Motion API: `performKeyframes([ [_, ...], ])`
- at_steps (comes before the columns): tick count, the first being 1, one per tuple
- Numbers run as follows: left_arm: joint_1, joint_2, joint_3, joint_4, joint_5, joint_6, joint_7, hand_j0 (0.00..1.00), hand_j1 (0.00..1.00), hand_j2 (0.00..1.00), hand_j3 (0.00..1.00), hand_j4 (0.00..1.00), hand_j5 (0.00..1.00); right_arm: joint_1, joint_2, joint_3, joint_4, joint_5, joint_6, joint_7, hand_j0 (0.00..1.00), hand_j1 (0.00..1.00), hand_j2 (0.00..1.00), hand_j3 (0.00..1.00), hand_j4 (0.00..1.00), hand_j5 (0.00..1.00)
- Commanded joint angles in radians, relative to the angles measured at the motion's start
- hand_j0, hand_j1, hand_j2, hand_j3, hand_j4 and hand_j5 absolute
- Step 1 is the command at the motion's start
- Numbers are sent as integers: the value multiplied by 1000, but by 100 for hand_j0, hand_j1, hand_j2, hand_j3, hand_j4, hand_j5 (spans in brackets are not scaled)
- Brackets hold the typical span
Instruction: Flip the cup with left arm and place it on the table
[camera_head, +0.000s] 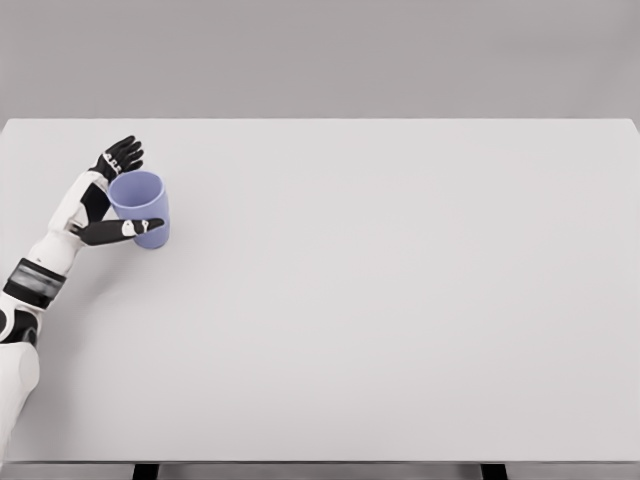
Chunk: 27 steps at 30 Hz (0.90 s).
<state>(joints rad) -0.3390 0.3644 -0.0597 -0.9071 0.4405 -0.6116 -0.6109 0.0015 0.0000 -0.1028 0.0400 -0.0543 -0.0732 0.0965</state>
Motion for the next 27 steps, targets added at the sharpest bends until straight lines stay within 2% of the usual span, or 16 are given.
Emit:
performKeyframes([
  [1, 0, 4, 4, -6, 6, 1, 0, 100, 100, 100, 100, 100, 100, 0, 0, -2, 0, 1, 1, 0, 100, 100, 100, 100, 100, 100],
  [27, 0, 11, 12, -21, 7, 1, 0, 100, 100, 100, 100, 100, 100, 0, 0, -2, 0, -1, 0, 0, 100, 100, 100, 100, 100, 100],
])
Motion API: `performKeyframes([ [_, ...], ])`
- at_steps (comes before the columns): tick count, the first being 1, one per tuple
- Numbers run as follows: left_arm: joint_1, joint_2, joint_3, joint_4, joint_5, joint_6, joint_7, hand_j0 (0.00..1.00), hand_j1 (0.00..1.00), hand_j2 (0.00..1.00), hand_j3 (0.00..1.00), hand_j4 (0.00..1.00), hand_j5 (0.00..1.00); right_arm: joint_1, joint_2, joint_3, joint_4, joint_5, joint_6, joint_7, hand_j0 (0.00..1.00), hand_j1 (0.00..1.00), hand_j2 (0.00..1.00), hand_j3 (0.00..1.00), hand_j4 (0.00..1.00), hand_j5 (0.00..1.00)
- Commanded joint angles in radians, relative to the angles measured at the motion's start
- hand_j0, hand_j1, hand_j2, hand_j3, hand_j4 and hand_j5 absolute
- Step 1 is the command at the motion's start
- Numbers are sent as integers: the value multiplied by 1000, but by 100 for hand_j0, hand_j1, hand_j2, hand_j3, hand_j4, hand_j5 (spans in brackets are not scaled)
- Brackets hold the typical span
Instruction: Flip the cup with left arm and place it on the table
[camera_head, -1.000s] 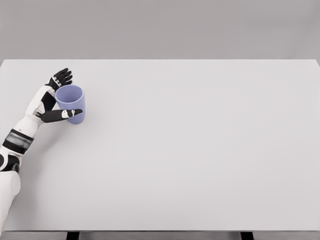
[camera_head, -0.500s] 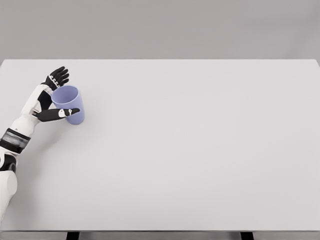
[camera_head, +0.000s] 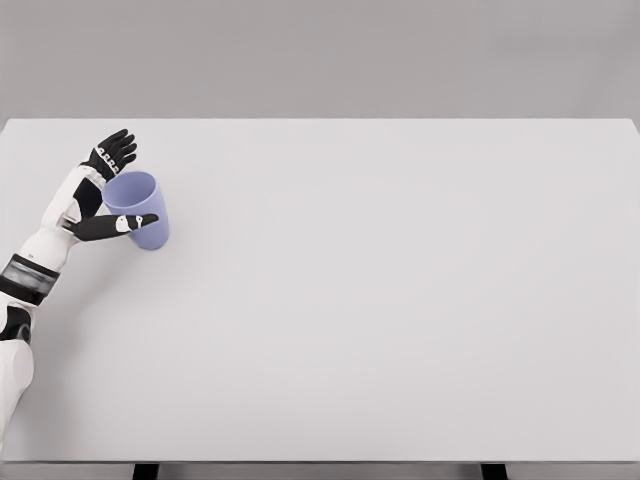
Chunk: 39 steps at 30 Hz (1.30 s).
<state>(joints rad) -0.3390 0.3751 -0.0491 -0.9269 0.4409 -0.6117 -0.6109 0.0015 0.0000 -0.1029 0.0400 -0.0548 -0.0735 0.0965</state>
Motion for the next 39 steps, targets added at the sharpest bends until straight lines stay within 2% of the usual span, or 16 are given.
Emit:
performKeyframes([
  [1, 0, 1, 2, -1, 7, 1, 0, 100, 100, 100, 100, 100, 100, 0, 0, 0, 0, 1, 0, 0, 100, 100, 100, 100, 100, 100],
  [15, 2, 2, 8, -3, 7, 1, 0, 100, 100, 100, 100, 100, 100, 0, 0, -1, 0, 0, 1, 0, 100, 100, 100, 100, 100, 100],
  [20, 25, 8, 20, -40, 5, 1, 0, 100, 100, 100, 100, 100, 100, 0, 0, 0, 1, 0, 0, 0, 100, 100, 100, 100, 100, 100],
  [39, 31, 15, 29, -52, 7, 1, 0, 100, 100, 100, 100, 100, 100, 0, 0, 0, 0, 0, 0, 0, 100, 100, 100, 100, 100, 100],
])
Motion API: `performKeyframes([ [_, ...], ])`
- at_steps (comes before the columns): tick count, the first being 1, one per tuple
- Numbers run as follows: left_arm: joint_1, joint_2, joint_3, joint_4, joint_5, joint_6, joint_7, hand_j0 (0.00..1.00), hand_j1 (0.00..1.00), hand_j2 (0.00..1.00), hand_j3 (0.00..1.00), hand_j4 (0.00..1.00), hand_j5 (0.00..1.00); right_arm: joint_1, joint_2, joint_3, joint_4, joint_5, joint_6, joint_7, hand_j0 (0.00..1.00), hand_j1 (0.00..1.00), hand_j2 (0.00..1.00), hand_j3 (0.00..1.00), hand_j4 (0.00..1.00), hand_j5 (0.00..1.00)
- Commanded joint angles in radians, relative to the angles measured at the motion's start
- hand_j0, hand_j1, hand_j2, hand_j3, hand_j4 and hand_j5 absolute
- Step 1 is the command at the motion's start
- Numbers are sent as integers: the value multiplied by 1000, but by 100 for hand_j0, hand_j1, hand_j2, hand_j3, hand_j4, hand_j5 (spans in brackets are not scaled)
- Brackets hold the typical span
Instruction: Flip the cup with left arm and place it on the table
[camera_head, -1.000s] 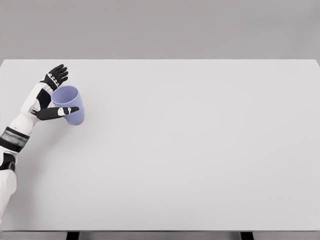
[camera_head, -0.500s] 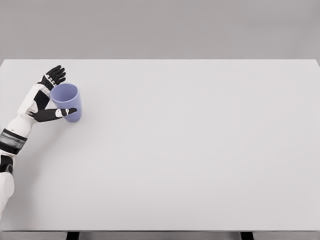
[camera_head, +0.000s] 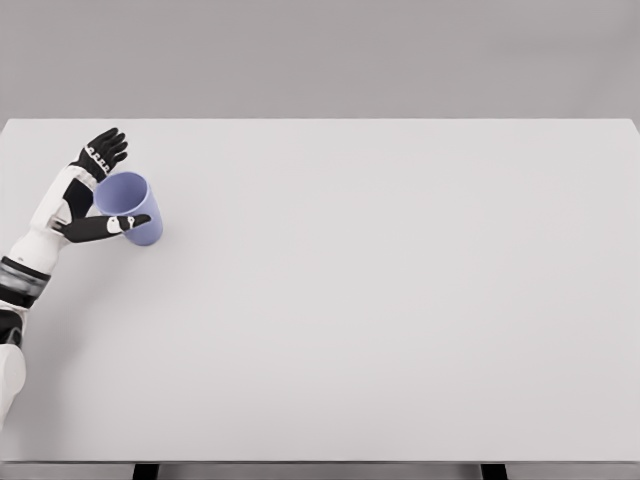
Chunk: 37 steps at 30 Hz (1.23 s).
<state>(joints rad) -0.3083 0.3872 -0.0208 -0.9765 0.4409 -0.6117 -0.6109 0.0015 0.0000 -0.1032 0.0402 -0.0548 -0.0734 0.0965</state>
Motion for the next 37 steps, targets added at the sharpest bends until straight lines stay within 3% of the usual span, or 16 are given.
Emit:
performKeyframes([
  [1, 0, 2, 1, -2, 7, 1, 0, 100, 100, 100, 100, 100, 100, 0, 0, 0, 1, 1, 0, 0, 100, 100, 100, 100, 100, 100],
  [23, 6, 58, 22, -27, 10, 1, 0, 100, 100, 100, 100, 100, 100, 0, 0, 0, 0, 1, 0, 0, 100, 100, 100, 100, 100, 100],
  [28, 20, 130, 19, -100, 1, 1, 0, 100, 100, 100, 100, 100, 100, 0, 0, -1, 0, 0, 0, 0, 100, 100, 100, 100, 100, 100],
  [34, 23, 217, 13, -192, -137, 1, 0, 100, 100, 100, 100, 100, 100, 0, 0, -1, 0, 1, 0, 0, 100, 100, 100, 100, 100, 100],
  [37, 52, 249, 12, -263, -145, 1, 0, 100, 100, 100, 100, 100, 100, 0, 0, 0, 0, 1, 0, 0, 100, 100, 100, 100, 100, 100],
])
